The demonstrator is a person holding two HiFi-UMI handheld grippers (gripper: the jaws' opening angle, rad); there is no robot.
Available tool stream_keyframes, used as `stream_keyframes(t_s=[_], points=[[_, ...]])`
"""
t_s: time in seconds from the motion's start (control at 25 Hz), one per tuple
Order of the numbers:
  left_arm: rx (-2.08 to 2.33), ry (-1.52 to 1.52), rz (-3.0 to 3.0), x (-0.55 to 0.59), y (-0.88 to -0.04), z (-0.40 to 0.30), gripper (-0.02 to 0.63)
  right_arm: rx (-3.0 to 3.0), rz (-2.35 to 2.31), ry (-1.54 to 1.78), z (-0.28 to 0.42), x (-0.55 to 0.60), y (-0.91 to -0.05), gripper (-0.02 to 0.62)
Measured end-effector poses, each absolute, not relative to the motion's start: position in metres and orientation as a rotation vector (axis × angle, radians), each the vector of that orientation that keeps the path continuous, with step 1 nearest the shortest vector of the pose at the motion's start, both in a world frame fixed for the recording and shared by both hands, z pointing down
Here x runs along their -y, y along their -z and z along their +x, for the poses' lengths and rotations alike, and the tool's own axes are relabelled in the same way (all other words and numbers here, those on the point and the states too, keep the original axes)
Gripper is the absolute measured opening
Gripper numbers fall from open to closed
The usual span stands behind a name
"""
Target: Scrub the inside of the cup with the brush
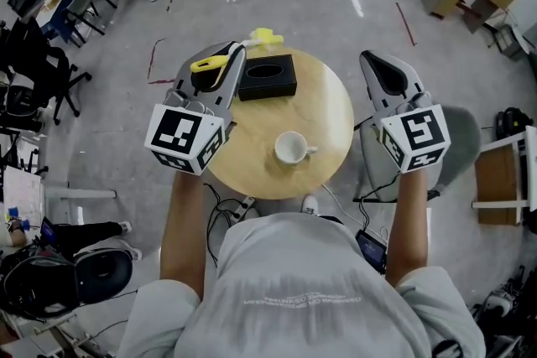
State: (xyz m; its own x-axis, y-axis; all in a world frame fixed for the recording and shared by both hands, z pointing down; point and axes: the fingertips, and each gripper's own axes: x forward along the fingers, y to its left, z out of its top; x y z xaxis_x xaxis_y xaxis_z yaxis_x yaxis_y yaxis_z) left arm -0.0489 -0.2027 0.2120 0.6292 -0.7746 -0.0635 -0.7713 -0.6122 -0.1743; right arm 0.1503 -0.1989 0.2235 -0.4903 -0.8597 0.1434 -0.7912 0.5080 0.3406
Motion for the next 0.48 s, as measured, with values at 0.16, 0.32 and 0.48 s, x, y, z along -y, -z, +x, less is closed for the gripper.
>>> stream_keyframes(t_s=[0.16, 0.32, 0.48], points=[[-1.28, 0.014, -2.64, 0.199, -0.203, -0.05, 0.051, 2.469, 1.372, 0.351, 0.147, 0.198, -0.22, 0.026], [-1.295, -0.001, -2.632, 0.197, -0.199, -0.052, 0.051, 2.473, 1.354, 0.368, 0.144, 0.196, -0.219, 0.026], [-1.299, 0.004, -2.63, 0.196, -0.198, -0.052, 0.051, 2.477, 1.344, 0.376, 0.143, 0.196, -0.216, 0.026]])
